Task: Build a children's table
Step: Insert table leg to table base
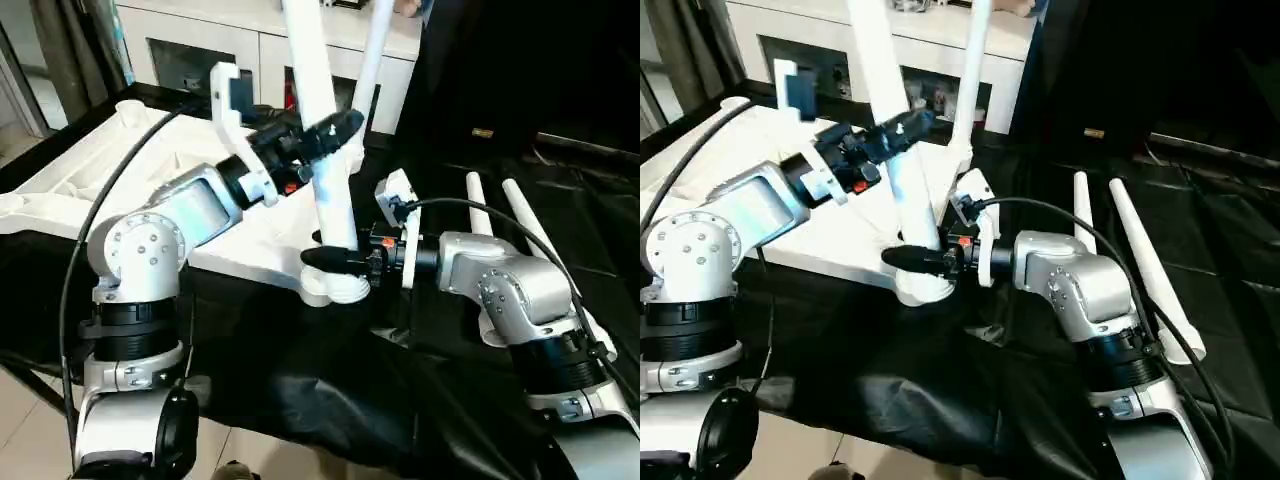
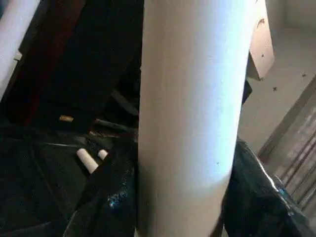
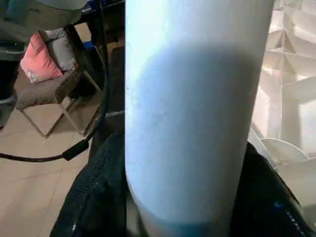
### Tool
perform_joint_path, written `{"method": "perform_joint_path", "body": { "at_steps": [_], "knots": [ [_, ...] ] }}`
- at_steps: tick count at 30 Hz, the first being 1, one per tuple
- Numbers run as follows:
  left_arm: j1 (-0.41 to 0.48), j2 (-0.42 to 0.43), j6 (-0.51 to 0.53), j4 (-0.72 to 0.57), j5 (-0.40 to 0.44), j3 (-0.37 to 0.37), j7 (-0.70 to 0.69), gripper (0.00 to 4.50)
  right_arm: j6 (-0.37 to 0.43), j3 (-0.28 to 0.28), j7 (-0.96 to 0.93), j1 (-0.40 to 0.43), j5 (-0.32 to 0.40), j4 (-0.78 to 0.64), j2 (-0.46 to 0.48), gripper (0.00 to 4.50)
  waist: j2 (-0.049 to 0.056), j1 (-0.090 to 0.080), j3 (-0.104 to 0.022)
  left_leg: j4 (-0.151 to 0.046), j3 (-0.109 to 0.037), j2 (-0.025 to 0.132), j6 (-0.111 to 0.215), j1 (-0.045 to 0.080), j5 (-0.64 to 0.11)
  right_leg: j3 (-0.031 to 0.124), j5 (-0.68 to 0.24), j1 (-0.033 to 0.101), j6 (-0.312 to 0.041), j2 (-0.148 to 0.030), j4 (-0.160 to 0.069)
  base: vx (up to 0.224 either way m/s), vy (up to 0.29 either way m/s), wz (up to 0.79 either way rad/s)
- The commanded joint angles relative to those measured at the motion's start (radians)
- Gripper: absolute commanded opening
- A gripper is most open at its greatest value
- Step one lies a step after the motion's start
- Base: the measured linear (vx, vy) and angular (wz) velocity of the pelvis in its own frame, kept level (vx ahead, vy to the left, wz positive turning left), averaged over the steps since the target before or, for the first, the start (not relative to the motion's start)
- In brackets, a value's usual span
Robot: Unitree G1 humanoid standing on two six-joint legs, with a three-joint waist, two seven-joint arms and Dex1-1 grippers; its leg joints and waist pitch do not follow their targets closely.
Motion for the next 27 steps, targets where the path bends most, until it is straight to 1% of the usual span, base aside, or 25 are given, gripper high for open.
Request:
{"method": "perform_joint_path", "body": {
  "at_steps": [1, 3, 5, 6, 8, 9, 12, 17, 20, 24, 27],
  "knots": [
    [-0.012, -0.006, 0.015, 0.002, -0.01, -0.023, -0.02, 1.87, -0.016, -0.006, 0.006, -0.016, 0.005, -0.005, -0.005, 2.7, 0.01, -0.001, -0.079, -0.066, -0.009, 0.029, -0.04, 0.018, -0.152, 0.049, -0.146, 0.057, -0.14, -0.078, -0.071, 0.0, 0.0, 0.0],
    [-0.015, 0.008, 0.018, 0.0, -0.002, -0.036, -0.035, 1.85, -0.009, -0.005, 0.018, -0.023, 0.006, -0.001, -0.015, 2.78, 0.01, 0.0, -0.079, -0.066, -0.009, 0.03, -0.042, 0.021, -0.155, 0.049, -0.15, 0.056, -0.141, -0.078, -0.07, 0.0, 0.0, 0.0],
    [-0.018, 0.021, 0.016, 0.001, 0.008, -0.053, -0.049, 1.84, -0.014, 0.003, 0.032, -0.034, -0.006, 0.01, -0.033, 3.08, 0.011, 0.0, -0.078, -0.067, -0.01, 0.03, -0.043, 0.021, -0.158, 0.048, -0.156, 0.056, -0.14, -0.078, -0.07, 0.0, 0.0, 0.0],
    [-0.019, 0.025, 0.017, 0.001, 0.009, -0.058, -0.054, 1.83, -0.012, 0.005, 0.037, -0.036, -0.007, 0.013, -0.038, 3.15, 0.009, -0.001, -0.077, -0.067, -0.009, 0.03, -0.043, 0.019, -0.159, 0.049, -0.158, 0.057, -0.138, -0.078, -0.071, 0.0, 0.0, 0.0],
    [-0.021, 0.035, 0.016, 0.001, 0.016, -0.072, -0.068, 1.83, 0.004, 0.011, 0.057, -0.041, -0.004, 0.014, -0.052, 3.16, 0.009, 0.0, -0.078, -0.066, -0.009, 0.029, -0.043, 0.019, -0.152, 0.049, -0.152, 0.058, -0.136, -0.079, -0.071, 0.0, 0.0, 0.0],
    [-0.024, 0.039, 0.018, 0.002, 0.02, -0.08, -0.073, 1.83, 0.025, 0.015, 0.073, -0.046, 0.003, 0.015, -0.065, 3.16, 0.01, 0.0, -0.079, -0.066, -0.008, 0.029, -0.04, 0.019, -0.15, 0.049, -0.148, 0.058, -0.138, -0.077, -0.07, 0.0, 0.0, 0.0],
    [-0.026, 0.046, 0.017, 0.001, 0.025, -0.093, -0.09, 1.83, 0.053, 0.017, 0.094, -0.051, 0.012, 0.017, -0.077, 3.16, 0.008, -0.001, -0.079, -0.065, -0.009, 0.029, -0.036, 0.019, -0.143, 0.049, -0.136, 0.059, -0.141, -0.077, -0.069, 0.0, 0.0, 0.0],
    [-0.025, 0.063, 0.01, 0.003, 0.032, -0.117, -0.113, 1.83, 0.089, 0.032, 0.132, -0.061, 0.022, 0.025, -0.104, 3.16, 0.009, 0.001, -0.08, -0.064, -0.008, 0.029, -0.035, 0.019, -0.138, 0.049, -0.134, 0.059, -0.148, -0.078, -0.069, 0.0, 0.0, 0.0],
    [-0.025, 0.064, 0.009, 0.002, 0.031, -0.12, -0.115, 1.83, 0.104, 0.032, 0.142, -0.064, 0.026, 0.029, -0.112, 3.16, 0.008, 0.0, -0.079, -0.064, -0.008, 0.029, -0.037, 0.018, -0.147, 0.049, -0.142, 0.06, -0.15, -0.078, -0.069, 0.0, 0.0, 0.0],
    [-0.03, 0.056, 0.009, 0.002, 0.023, -0.112, -0.117, 1.83, 0.136, 0.029, 0.149, -0.063, 0.032, 0.034, -0.109, 3.16, 0.009, 0.001, -0.08, -0.063, -0.008, 0.03, -0.037, 0.019, -0.141, 0.048, -0.138, 0.059, -0.154, -0.078, -0.069, 0.0, 0.0, 0.0],
    [-0.028, 0.054, 0.008, -0.001, 0.02, -0.115, -0.119, 1.83, 0.141, 0.028, 0.147, -0.062, 0.035, 0.038, -0.104, 3.16, 0.008, 0.001, -0.08, -0.063, -0.008, 0.03, -0.036, 0.019, -0.139, 0.048, -0.132, 0.059, -0.16, -0.079, -0.068, 0.0, 0.0, 0.0]
  ]
}}
